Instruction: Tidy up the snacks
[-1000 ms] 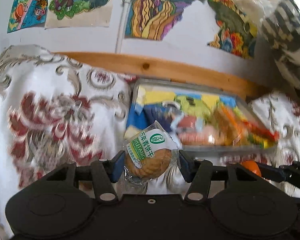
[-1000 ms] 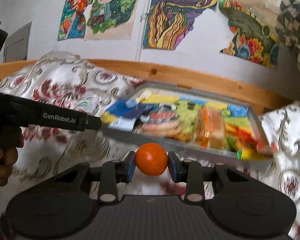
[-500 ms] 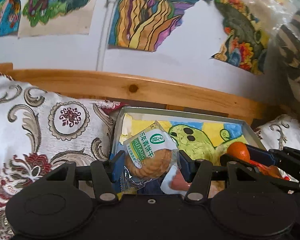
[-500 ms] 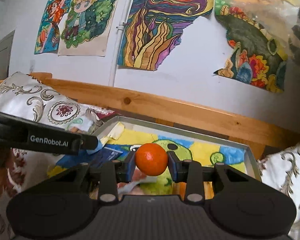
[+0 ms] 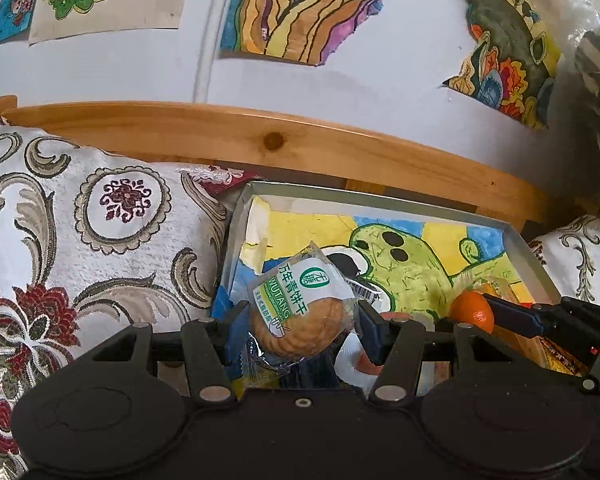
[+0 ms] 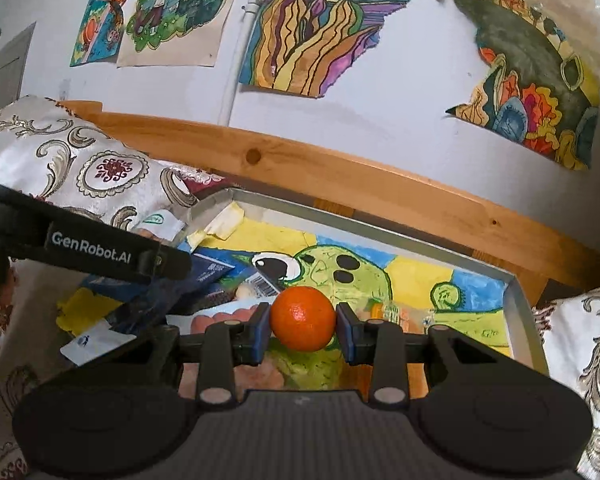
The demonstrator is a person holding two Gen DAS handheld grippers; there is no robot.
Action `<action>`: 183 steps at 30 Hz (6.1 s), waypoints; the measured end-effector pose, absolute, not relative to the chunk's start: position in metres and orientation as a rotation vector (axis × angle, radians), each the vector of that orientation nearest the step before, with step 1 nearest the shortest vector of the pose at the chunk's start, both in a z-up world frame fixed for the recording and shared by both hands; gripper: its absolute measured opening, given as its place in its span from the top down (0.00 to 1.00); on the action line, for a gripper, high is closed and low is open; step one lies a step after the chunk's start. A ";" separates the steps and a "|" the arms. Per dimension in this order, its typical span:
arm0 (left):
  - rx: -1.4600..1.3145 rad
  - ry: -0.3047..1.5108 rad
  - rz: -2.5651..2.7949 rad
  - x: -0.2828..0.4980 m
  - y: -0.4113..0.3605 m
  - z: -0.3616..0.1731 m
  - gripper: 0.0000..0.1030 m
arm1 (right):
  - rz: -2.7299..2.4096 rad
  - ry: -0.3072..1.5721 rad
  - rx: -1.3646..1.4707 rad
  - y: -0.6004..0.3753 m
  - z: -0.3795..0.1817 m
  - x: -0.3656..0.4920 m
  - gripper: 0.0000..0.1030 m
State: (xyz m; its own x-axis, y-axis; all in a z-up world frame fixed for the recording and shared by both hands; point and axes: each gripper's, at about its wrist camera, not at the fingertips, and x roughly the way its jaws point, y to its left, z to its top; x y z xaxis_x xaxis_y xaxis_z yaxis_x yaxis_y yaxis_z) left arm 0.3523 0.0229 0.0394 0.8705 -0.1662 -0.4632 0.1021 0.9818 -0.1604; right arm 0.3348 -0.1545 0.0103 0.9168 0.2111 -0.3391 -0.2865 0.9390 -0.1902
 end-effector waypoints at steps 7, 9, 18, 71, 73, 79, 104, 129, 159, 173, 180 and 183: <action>-0.099 0.512 -0.135 0.353 0.020 0.034 0.44 | 0.252 0.326 -0.177 -0.155 0.005 0.337 0.62; -0.094 0.517 -0.136 0.355 0.019 0.034 0.44 | 0.253 0.322 -0.173 -0.156 0.006 0.337 0.62; -0.154 0.492 -0.123 0.350 0.023 0.042 0.28 | 0.274 0.281 -0.172 -0.159 0.016 0.324 0.46; -0.040 0.250 -0.069 0.158 -0.001 0.163 0.01 | 0.182 0.101 -0.103 -0.225 0.154 0.130 0.00; -0.041 0.251 -0.073 0.148 -0.002 0.162 0.01 | 0.175 0.101 -0.102 -0.228 0.155 0.120 0.00; -0.033 0.248 -0.071 0.121 -0.002 0.161 0.01 | 0.171 0.096 -0.095 -0.231 0.157 0.094 0.00; -0.057 0.324 -0.039 0.044 0.014 0.117 0.01 | 0.173 0.140 -0.021 -0.228 0.125 0.020 0.00; -0.005 0.498 -0.048 0.023 0.004 0.042 0.01 | 0.107 0.283 0.047 -0.224 0.046 0.002 0.00; -0.002 0.573 -0.033 0.024 0.007 0.010 0.01 | 0.078 0.382 0.053 -0.222 0.008 0.010 0.00; -0.005 0.588 -0.028 0.025 0.009 0.007 0.01 | 0.082 0.395 0.054 -0.221 0.007 0.010 0.00; -0.005 0.588 -0.028 0.024 0.009 0.007 0.01 | 0.082 0.402 0.055 -0.220 0.005 0.010 0.00; -0.005 0.588 -0.028 0.024 0.009 0.007 0.01 | 0.083 0.404 0.055 -0.220 0.005 0.010 0.00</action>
